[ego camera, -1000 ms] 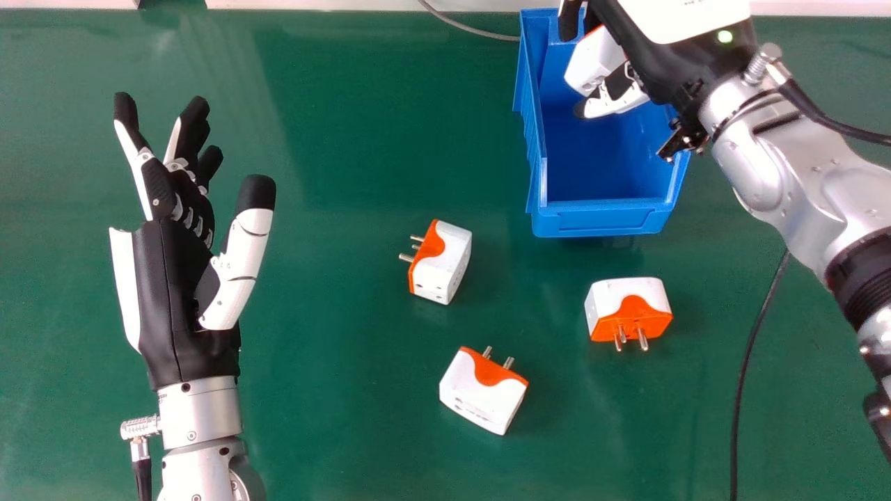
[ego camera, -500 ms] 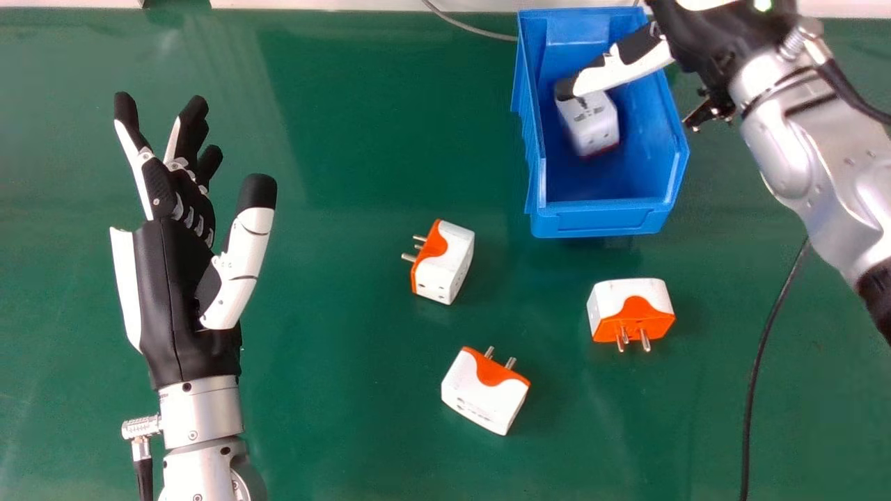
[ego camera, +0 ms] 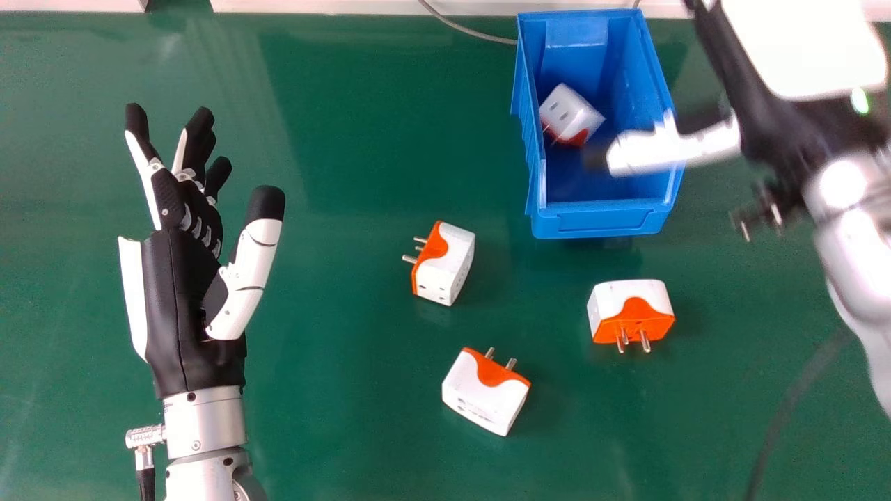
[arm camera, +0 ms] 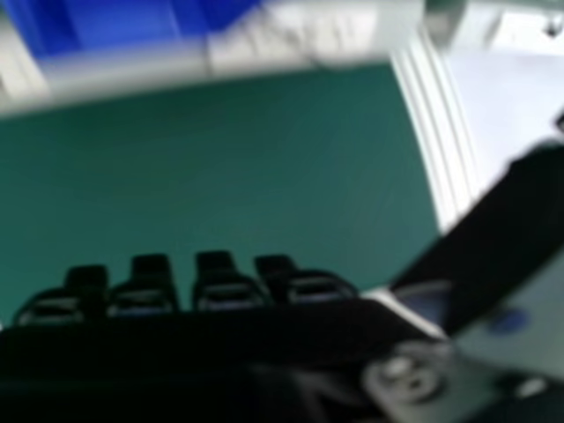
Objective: Pick all objects and put in blue box
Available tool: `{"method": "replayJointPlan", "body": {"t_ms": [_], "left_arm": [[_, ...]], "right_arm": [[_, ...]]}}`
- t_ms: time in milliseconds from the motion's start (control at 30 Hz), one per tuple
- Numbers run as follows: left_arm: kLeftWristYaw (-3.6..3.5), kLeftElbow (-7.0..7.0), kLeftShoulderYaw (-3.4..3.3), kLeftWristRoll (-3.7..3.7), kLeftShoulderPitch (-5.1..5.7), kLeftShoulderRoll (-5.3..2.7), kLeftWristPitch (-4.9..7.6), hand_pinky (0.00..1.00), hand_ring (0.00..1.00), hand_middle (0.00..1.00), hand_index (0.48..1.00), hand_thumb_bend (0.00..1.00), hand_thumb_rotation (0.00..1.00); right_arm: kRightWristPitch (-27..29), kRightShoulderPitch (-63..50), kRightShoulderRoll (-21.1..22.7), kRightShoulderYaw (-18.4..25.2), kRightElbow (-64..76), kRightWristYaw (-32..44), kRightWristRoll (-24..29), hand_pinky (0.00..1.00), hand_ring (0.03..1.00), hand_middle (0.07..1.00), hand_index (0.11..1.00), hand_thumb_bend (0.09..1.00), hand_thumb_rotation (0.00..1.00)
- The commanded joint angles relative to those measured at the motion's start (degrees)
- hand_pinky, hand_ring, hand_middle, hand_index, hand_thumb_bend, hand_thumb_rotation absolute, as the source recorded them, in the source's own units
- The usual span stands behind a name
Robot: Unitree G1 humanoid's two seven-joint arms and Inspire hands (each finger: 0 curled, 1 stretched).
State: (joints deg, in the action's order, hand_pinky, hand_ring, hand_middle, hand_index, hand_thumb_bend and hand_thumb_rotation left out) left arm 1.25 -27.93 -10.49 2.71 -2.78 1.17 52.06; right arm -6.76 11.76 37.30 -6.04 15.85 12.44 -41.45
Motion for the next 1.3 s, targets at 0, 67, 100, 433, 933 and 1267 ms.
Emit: {"method": "replayJointPlan", "body": {"t_ms": [0, 67, 100, 433, 933, 1267], "left_arm": [[-0.27, 1.98, -0.03, 0.47, 0.92, 0.33, 0.81, 0.92, 0.95, 0.92, 0.917, 0.67, 0.58], [-0.01, 1.89, -0.02, 0.0, 0.92, 0.24, 1.06, 0.91, 0.94, 0.92, 0.912, 0.68, 0.58], [-0.09, 1.8, 0.04, -0.07, 0.92, 0.32, 1.15, 0.91, 0.94, 0.92, 0.911, 0.68, 0.58], [0.02, 1.95, 0.12, -0.32, 1.32, 0.12, 0.98, 0.94, 0.95, 0.92, 0.919, 0.67, 0.59], [-0.62, 1.9, 0.18, 0.5, 1.36, 0.2, 1.5, 0.94, 0.95, 0.94, 0.927, 0.65, 0.59], [-0.85, 2.6, 0.3, 1.01, 1.39, 0.13, 1.19, 0.93, 0.95, 0.93, 0.926, 0.66, 0.58]], "right_arm": [[-8.3, -8.6, 4.0, 4.1, 17.0, 15.8, 2.1, 1.0, 1.0, 1.0, 1.0, 0.987, 0.5], [-12.7, -11.6, 3.7, 2.9, 21.3, 22.0, 1.3, 0.99, 1.0, 1.0, 0.987, 0.998, 0.5], [-14.6, -12.8, 3.3, 1.7, 23.2, 24.6, 0.3, 0.99, 1.0, 1.0, 0.984, 0.999, 0.5], [-20.4, -13.0, -1.6, -6.9, 22.2, 32.2, -3.0, 0.84, 0.969, 0.977, 0.943, 0.964, 0.41], [-7.1, -0.3, -4.4, -14.6, -1.6, 22.5, -4.8, 0.69, 0.896, 0.929, 0.893, 0.884, 0.22], [-3.2, 0.2, -6.3, -12.7, -9.5, 13.4, -2.3, 0.37, 0.443, 0.552, 0.547, 0.54, 0.0]]}}
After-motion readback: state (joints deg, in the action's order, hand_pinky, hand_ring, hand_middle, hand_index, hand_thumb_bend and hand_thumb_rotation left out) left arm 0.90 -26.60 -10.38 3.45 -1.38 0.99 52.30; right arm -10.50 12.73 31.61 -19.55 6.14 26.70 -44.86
